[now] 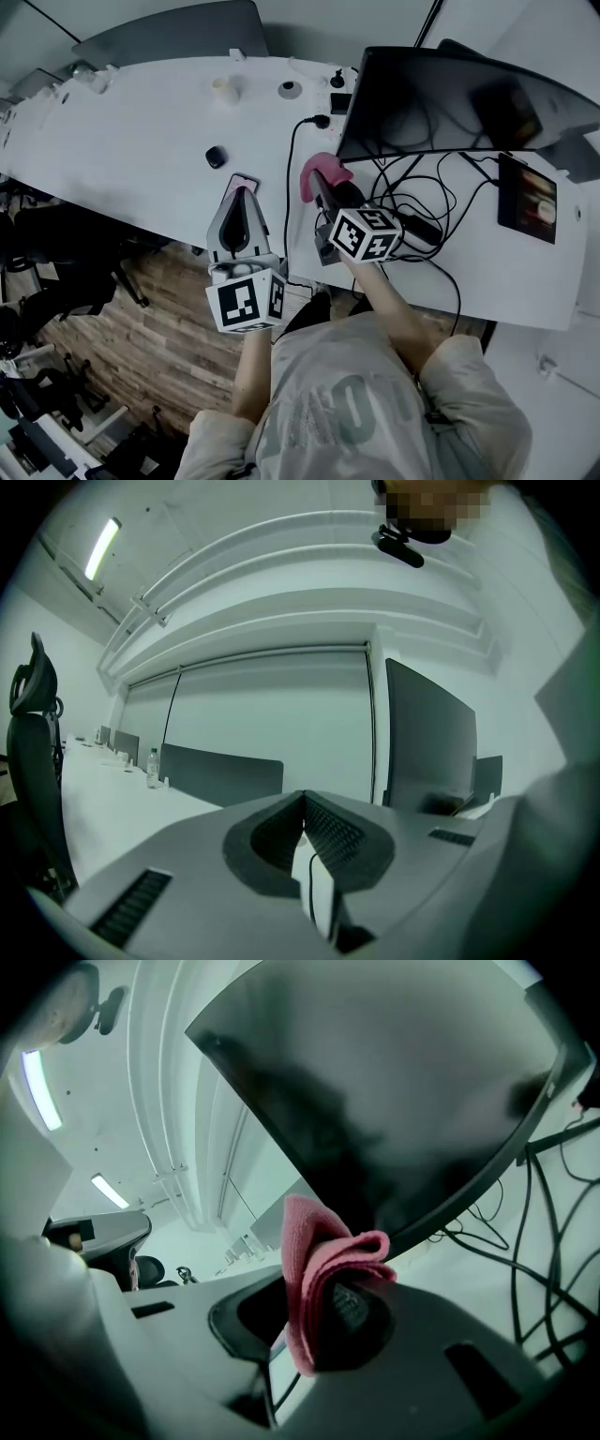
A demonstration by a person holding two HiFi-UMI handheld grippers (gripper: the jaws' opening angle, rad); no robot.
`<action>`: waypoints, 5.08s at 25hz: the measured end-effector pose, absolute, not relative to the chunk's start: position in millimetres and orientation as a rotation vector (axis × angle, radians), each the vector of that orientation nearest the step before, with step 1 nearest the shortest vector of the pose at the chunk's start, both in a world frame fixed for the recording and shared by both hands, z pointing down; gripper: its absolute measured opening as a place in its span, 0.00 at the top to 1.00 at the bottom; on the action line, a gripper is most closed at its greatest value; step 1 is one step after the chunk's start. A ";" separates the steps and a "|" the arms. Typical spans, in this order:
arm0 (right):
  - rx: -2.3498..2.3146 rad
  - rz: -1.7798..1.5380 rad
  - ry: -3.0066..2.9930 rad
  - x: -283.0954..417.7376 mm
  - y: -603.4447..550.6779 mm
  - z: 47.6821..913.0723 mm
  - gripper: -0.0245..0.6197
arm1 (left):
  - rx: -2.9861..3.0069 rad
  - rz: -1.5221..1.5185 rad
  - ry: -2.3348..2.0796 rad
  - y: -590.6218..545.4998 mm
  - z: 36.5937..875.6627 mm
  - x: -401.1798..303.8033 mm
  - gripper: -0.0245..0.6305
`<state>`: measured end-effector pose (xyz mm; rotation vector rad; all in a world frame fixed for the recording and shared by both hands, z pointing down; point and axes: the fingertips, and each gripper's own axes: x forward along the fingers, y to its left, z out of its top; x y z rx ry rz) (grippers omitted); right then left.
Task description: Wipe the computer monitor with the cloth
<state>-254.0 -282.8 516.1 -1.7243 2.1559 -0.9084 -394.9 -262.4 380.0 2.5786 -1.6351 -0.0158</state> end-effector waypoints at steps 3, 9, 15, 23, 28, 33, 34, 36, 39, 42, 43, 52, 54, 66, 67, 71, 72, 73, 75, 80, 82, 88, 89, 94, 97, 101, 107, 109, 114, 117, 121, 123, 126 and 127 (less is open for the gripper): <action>-1.751 -0.907 2.128 -249.7 -285.1 517.5 0.88 | 2.585 -0.009 -1.624 -264.6 380.8 -392.2 0.94; -1.784 -0.898 2.088 -241.7 -284.8 517.6 0.88 | 2.593 -0.010 -1.609 -266.8 379.8 -388.4 0.94; -1.803 -0.867 2.039 -237.6 -284.1 505.4 0.88 | 2.607 -0.007 -1.614 -269.3 372.9 -391.5 0.94; -1.750 -0.655 1.985 -237.2 -279.8 431.4 0.88 | 2.638 -0.048 -1.635 -270.9 347.7 -394.9 0.94; -1.673 -0.507 1.985 -237.1 -275.9 370.8 0.88 | 2.661 -0.017 -1.642 -272.9 334.0 -392.3 0.94; -1.632 -0.416 1.974 -238.0 -271.2 314.7 0.88 | 2.674 -0.025 -1.643 -272.6 317.7 -391.1 0.94; -1.626 -0.396 1.972 -238.0 -270.1 302.9 0.88 | 2.678 -0.034 -1.639 -272.6 314.3 -390.1 0.94; -1.604 -0.350 1.973 -238.5 -267.7 279.2 0.88 | 2.686 -0.050 -1.628 -272.2 307.5 -388.2 0.94; -1.586 -0.283 1.978 -239.6 -264.9 244.8 0.88 | 2.703 -0.061 -1.622 -272.3 294.6 -387.6 0.94; -1.572 -0.226 1.988 -240.8 -263.4 215.5 0.88 | 2.706 -0.090 -1.622 -272.9 280.0 -388.4 0.94; -1.568 -0.205 1.992 -240.8 -262.8 207.4 0.88 | 2.708 -0.100 -1.621 -272.6 275.1 -388.1 0.94; -1.548 -0.137 2.039 -245.4 -259.1 185.6 0.88 | 2.739 -0.219 -1.609 -262.1 239.8 -386.8 0.94; -1.525 -0.093 2.126 -255.9 -252.4 181.5 0.88 | 2.742 -0.234 -1.608 -259.7 237.3 -386.5 0.94; -1.626 1.102 2.474 -237.9 -208.4 46.9 0.88 | 2.939 -0.235 -1.504 -253.5 163.0 -340.4 0.94; -1.642 1.191 2.505 -238.0 -210.1 45.6 0.88 | 2.960 -0.254 -1.478 -252.3 156.3 -332.8 0.94; -1.673 1.628 2.658 -237.7 -222.4 63.7 0.88 | 3.000 -0.286 -1.403 -245.3 149.4 -302.3 0.94; -1.660 1.775 2.699 -238.8 -225.9 74.5 0.88 | 3.005 -0.283 -1.388 -243.2 151.2 -295.9 0.94; -1.623 1.919 2.731 -240.9 -229.0 85.3 0.88 | 3.007 -0.277 -1.372 -241.4 153.9 -289.8 0.94; -1.519 2.136 2.783 -243.8 -234.8 104.8 0.88 | 3.000 -0.265 -1.356 -239.0 160.7 -279.5 0.94; -1.277 2.307 3.004 -236.2 -243.7 140.5 0.88 | 2.941 -0.242 -1.385 -239.6 173.7 -268.6 0.94; -1.171 2.356 3.070 -235.5 -246.2 151.3 0.88 | 2.926 -0.254 -1.402 -241.1 174.3 -266.5 0.94; -0.891 2.511 3.157 -240.8 -245.5 174.2 0.88 | 2.893 -0.289 -1.437 -236.9 178.5 -257.5 0.94; -0.861 2.551 3.152 -239.5 -246.2 176.0 0.88 | 2.890 -0.296 -1.441 -235.6 178.8 -255.6 0.94; -0.755 2.548 3.195 -233.0 -245.1 179.4 0.88 | 2.863 -0.308 -1.484 -231.2 181.3 -250.8 0.94; -0.726 2.544 3.204 -226.2 -242.8 180.9 0.88 | 2.848 -0.310 -1.509 -229.2 183.5 -246.8 0.94; -0.758 2.503 3.246 -203.2 -239.3 180.1 0.88 | 2.844 -0.311 -1.508 -222.7 185.0 -233.3 0.94; -0.883 2.482 3.288 -143.4 -230.1 180.4 0.88 | 2.862 -0.290 -1.464 -207.5 190.7 -188.7 0.94; -0.922 2.456 3.305 -121.0 -228.1 183.6 0.88 | 2.870 -0.279 -1.418 -201.1 197.9 -164.3 0.94; -1.055 2.347 3.337 -56.5 -219.3 186.9 0.88 | 2.950 -0.249 -1.297 -172.2 201.8 -90.4 0.94; -1.138 2.301 3.353 -17.6 -209.5 184.7 0.88 | 2.958 -0.248 -1.240 -155.9 204.6 -51.3 0.94; -1.231 2.227 3.413 37.6 -197.5 188.3 0.88 | 2.993 -0.227 -1.122 -137.2 210.3 12.0 0.94; -1.292 2.209 3.424 68.3 -192.6 189.9 0.88 | 3.017 -0.223 -1.063 -129.2 210.1 43.1 0.94; -1.415 2.091 3.435 111.9 -187.1 185.7 0.88 | 3.056 -0.213 -0.991 -121.3 207.9 81.2 0.94; -1.451 2.036 3.441 124.9 -185.5 183.7 0.88 | 3.066 -0.208 -0.973 -120.3 207.5 91.8 0.94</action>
